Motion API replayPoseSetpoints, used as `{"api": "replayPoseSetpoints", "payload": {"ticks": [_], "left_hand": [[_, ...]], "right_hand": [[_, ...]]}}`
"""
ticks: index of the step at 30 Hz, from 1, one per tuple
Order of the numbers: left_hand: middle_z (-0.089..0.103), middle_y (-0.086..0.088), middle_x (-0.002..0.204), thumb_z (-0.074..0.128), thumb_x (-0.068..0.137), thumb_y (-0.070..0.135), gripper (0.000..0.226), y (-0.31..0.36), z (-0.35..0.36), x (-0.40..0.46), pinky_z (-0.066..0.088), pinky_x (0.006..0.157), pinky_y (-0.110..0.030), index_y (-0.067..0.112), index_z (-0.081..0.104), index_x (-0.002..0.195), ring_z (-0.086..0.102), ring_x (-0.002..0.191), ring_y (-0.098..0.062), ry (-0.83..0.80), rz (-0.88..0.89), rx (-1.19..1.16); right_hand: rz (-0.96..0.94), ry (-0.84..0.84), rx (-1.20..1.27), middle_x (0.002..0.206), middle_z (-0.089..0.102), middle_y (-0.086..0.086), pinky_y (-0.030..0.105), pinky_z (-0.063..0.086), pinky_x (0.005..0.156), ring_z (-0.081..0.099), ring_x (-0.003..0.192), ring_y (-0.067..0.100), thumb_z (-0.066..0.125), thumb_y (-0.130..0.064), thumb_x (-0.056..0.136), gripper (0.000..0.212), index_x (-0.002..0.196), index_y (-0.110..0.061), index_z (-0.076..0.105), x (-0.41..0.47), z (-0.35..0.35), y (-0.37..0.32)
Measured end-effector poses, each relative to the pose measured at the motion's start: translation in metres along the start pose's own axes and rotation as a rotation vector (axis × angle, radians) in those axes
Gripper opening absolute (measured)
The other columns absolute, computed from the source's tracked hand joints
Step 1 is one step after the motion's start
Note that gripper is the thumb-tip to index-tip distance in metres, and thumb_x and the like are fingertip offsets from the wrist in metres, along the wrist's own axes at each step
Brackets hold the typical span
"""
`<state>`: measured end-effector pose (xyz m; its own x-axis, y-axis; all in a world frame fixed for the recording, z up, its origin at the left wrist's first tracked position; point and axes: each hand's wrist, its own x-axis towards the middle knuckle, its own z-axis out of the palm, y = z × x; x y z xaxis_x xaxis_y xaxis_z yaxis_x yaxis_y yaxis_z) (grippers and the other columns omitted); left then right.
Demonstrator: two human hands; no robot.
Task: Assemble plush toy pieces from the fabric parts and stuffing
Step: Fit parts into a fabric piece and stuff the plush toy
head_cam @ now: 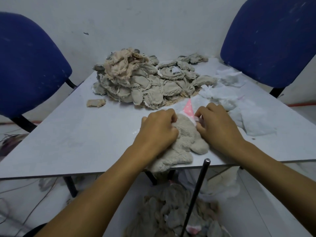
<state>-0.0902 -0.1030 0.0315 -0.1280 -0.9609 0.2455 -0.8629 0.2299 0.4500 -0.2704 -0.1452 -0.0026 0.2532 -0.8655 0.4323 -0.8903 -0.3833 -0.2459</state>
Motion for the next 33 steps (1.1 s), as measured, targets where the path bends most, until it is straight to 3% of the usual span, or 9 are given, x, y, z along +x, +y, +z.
{"api": "replayPoseSetpoints", "payload": {"ticks": [5, 9, 13, 15, 18, 21, 24, 29, 33], "left_hand": [[0.057, -0.01, 0.099, 0.058, 0.089, 0.007, 0.023, -0.01, 0.003, 0.001, 0.05, 0.075, -0.043, 0.005, 0.07, 0.108, 0.055, 0.089, -0.026, 0.343, 0.096, 0.097], [0.058, -0.008, 0.1, 0.052, 0.094, 0.013, 0.02, -0.012, 0.01, 0.001, 0.051, 0.074, -0.045, 0.007, 0.069, 0.104, 0.057, 0.087, -0.029, 0.24, 0.069, 0.139], [0.065, -0.007, 0.095, 0.049, 0.094, 0.017, 0.017, -0.016, 0.012, 0.002, 0.051, 0.074, -0.045, 0.012, 0.063, 0.101, 0.058, 0.085, -0.029, 0.206, 0.027, 0.161], [0.064, -0.007, 0.091, 0.05, 0.093, 0.019, 0.015, -0.015, 0.011, 0.005, 0.05, 0.072, -0.044, 0.011, 0.064, 0.095, 0.057, 0.082, -0.029, 0.229, 0.019, 0.183], [0.054, -0.006, 0.087, 0.052, 0.093, 0.023, 0.021, -0.01, 0.012, 0.01, 0.047, 0.065, -0.038, 0.01, 0.057, 0.078, 0.052, 0.076, -0.028, 0.284, 0.014, 0.179], [0.051, -0.005, 0.081, 0.05, 0.093, 0.024, 0.021, -0.001, 0.014, 0.014, 0.039, 0.06, -0.035, 0.014, 0.048, 0.074, 0.052, 0.074, -0.03, 0.239, 0.026, 0.167], [0.056, -0.01, 0.078, 0.049, 0.091, 0.021, 0.017, 0.006, 0.019, 0.013, 0.041, 0.059, -0.036, 0.009, 0.054, 0.078, 0.055, 0.075, -0.033, 0.139, 0.012, 0.144], [0.053, -0.01, 0.061, 0.056, 0.085, 0.019, 0.025, 0.009, 0.013, 0.01, 0.036, 0.052, -0.034, 0.007, 0.059, 0.064, 0.055, 0.068, -0.03, 0.069, -0.051, 0.0], [0.069, -0.001, 0.073, 0.065, 0.08, 0.022, 0.007, 0.012, 0.012, 0.004, 0.054, 0.061, -0.032, 0.022, 0.07, 0.075, 0.065, 0.071, -0.02, 0.005, -0.146, -0.263]], "right_hand": [[0.025, 0.014, 0.024, 0.1, 0.049, 0.001, 0.04, 0.041, 0.066, 0.046, 0.096, 0.027, 0.051, -0.032, 0.096, 0.015, 0.097, -0.018, 0.045, -0.002, -0.004, -0.003], [0.179, 0.052, 0.239, 0.073, 0.055, 0.005, 0.043, 0.042, 0.061, 0.053, 0.073, 0.031, 0.044, -0.031, 0.1, 0.015, 0.094, -0.018, 0.04, 0.002, -0.018, -0.001], [0.409, 0.015, 0.832, 0.103, 0.056, 0.019, 0.045, 0.061, 0.069, 0.06, 0.088, 0.029, 0.06, -0.016, 0.097, 0.016, 0.099, -0.011, 0.045, 0.001, -0.032, -0.011], [0.478, -0.034, 1.054, 0.106, 0.055, 0.014, 0.029, 0.058, 0.066, 0.058, 0.085, 0.024, 0.067, 0.002, 0.088, 0.027, 0.104, -0.012, 0.051, 0.002, -0.035, -0.017], [0.631, -0.06, 1.394, 0.105, 0.055, 0.015, 0.029, 0.049, 0.06, 0.057, 0.082, 0.025, 0.058, 0.02, 0.081, 0.048, 0.118, -0.011, 0.056, 0.008, -0.037, -0.03], [0.795, -0.066, 1.822, 0.115, 0.056, 0.02, 0.031, 0.059, 0.063, 0.063, 0.097, 0.03, 0.053, 0.02, 0.082, 0.049, 0.119, -0.011, 0.057, 0.011, -0.04, -0.043], [0.793, -0.091, 2.004, 0.111, 0.062, 0.019, 0.032, 0.06, 0.062, 0.07, 0.09, 0.026, 0.07, 0.009, 0.072, 0.051, 0.118, -0.008, 0.057, 0.012, -0.043, -0.048], [0.65, -0.064, 1.506, 0.112, 0.069, 0.014, 0.032, 0.06, 0.07, 0.071, 0.091, 0.024, 0.065, 0.009, 0.085, 0.044, 0.123, -0.012, 0.055, 0.008, -0.037, -0.047], [0.382, 0.133, 0.963, 0.1, 0.069, 0.003, 0.013, 0.051, 0.068, 0.066, 0.088, 0.005, 0.062, 0.006, 0.081, 0.031, 0.095, -0.021, 0.066, 0.001, -0.029, -0.049]]}}
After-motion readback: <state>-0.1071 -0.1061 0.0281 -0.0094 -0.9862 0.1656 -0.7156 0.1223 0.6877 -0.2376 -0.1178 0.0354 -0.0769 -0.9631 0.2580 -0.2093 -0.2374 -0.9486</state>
